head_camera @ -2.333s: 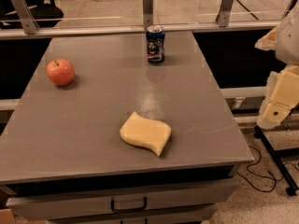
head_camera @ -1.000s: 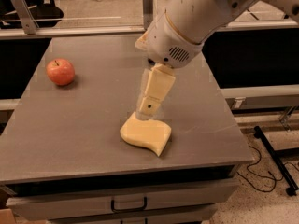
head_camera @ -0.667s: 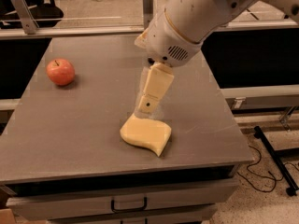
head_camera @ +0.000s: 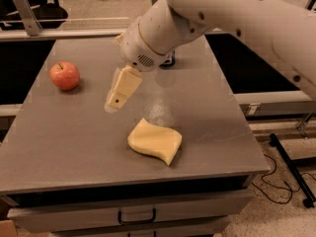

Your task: Move apple near pepsi can

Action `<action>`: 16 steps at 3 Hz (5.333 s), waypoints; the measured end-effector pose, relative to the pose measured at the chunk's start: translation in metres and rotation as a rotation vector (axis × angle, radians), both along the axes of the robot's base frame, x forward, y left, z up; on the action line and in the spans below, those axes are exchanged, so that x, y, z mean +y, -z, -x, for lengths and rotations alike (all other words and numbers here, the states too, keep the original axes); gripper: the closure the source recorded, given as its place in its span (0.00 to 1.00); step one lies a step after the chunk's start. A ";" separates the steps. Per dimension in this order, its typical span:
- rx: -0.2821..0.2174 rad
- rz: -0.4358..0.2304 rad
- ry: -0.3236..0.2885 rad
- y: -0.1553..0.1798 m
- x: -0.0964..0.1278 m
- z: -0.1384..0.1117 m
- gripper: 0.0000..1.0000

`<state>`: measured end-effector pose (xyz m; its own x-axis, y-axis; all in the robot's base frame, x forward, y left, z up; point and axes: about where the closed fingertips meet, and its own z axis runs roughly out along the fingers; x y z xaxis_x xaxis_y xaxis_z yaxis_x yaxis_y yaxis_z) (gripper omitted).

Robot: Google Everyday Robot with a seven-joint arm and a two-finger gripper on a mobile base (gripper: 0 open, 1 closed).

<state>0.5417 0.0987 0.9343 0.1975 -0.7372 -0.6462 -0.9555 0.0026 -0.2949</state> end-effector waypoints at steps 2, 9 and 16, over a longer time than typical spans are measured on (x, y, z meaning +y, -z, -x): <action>-0.028 -0.180 -0.002 0.029 0.093 -0.089 0.00; 0.131 -0.298 0.115 0.043 0.091 -0.094 1.00; -0.131 -0.316 0.465 -0.012 -0.193 -0.117 1.00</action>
Offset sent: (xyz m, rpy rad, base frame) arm 0.1405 0.1410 -0.0491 0.2655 -0.0193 -0.0152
